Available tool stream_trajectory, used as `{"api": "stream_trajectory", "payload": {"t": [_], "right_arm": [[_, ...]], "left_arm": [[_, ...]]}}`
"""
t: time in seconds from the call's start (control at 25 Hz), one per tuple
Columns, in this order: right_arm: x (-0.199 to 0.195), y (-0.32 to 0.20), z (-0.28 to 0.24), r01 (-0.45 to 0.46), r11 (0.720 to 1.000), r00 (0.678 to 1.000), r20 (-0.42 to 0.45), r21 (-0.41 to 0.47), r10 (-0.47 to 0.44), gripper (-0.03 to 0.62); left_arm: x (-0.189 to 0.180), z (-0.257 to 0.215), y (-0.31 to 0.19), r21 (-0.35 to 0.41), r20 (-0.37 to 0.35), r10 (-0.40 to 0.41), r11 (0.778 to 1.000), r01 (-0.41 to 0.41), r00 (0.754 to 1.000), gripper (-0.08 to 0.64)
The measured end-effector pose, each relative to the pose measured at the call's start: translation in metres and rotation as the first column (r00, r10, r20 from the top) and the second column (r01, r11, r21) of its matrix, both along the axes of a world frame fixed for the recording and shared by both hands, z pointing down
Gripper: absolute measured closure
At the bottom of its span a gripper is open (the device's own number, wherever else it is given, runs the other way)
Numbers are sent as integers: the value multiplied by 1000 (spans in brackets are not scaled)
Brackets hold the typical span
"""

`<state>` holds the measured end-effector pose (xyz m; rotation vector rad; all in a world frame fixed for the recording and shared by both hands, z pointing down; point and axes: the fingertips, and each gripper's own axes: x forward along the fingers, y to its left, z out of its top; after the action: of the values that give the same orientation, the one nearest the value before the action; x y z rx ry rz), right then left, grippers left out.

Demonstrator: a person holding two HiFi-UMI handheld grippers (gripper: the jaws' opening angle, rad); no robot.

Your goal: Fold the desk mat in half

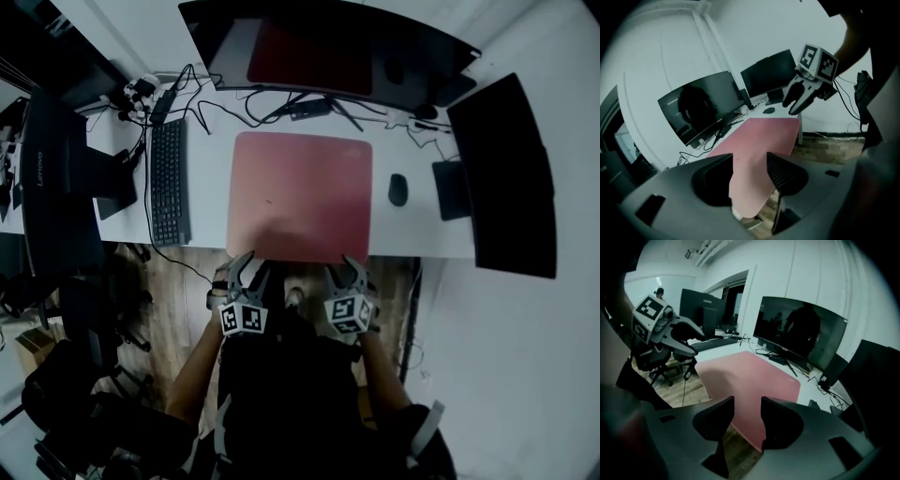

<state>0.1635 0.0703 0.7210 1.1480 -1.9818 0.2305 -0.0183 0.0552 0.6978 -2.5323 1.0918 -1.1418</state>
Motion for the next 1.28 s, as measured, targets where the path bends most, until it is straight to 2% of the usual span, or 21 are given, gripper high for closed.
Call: {"api": "stream_trajectory", "payload": {"t": [0.16, 0.28, 0.44, 0.56, 0.84, 0.92, 0.96, 1.0, 1.12, 1.28], "right_arm": [[-7, 15, 56, 134, 980, 984, -97, -145, -149, 425], [-10, 23, 87, 224, 951, 942, -204, -214, -267, 425], [-14, 28, 121, 281, 925, 894, -281, -255, -349, 425], [-13, 27, 134, 287, 925, 873, -329, -250, -360, 425], [-11, 23, 137, 290, 933, 850, -390, -214, -354, 433], [-8, 20, 139, 284, 938, 840, -421, -198, -343, 472], [-7, 19, 139, 281, 940, 837, -431, -191, -338, 474], [-7, 18, 139, 281, 940, 835, -434, -192, -338, 476], [-10, 19, 134, 280, 932, 848, -395, -229, -352, 487], [-12, 23, 125, 266, 934, 876, -345, -240, -338, 556]], "left_arm": [[0, 55, 6, -108, 143, 120, 988, -105, 982, 338], [0, 96, 12, -174, 224, 200, 971, -163, 954, 335], [-5, 136, 16, -225, 297, 250, 956, -186, 922, 332], [-9, 155, 18, -237, 333, 260, 953, -187, 906, 331], [-9, 147, 11, -166, 387, 248, 966, -197, 888, 335], [-9, 141, 7, -141, 395, 225, 973, -184, 890, 378], [-10, 140, 5, -132, 394, 214, 976, -175, 894, 424], [-10, 139, 4, -133, 389, 208, 977, -169, 897, 430], [-10, 141, 3, -162, 356, 212, 973, -163, 910, 437], [-12, 143, 7, -221, 339, 232, 962, -163, 912, 474]]}}
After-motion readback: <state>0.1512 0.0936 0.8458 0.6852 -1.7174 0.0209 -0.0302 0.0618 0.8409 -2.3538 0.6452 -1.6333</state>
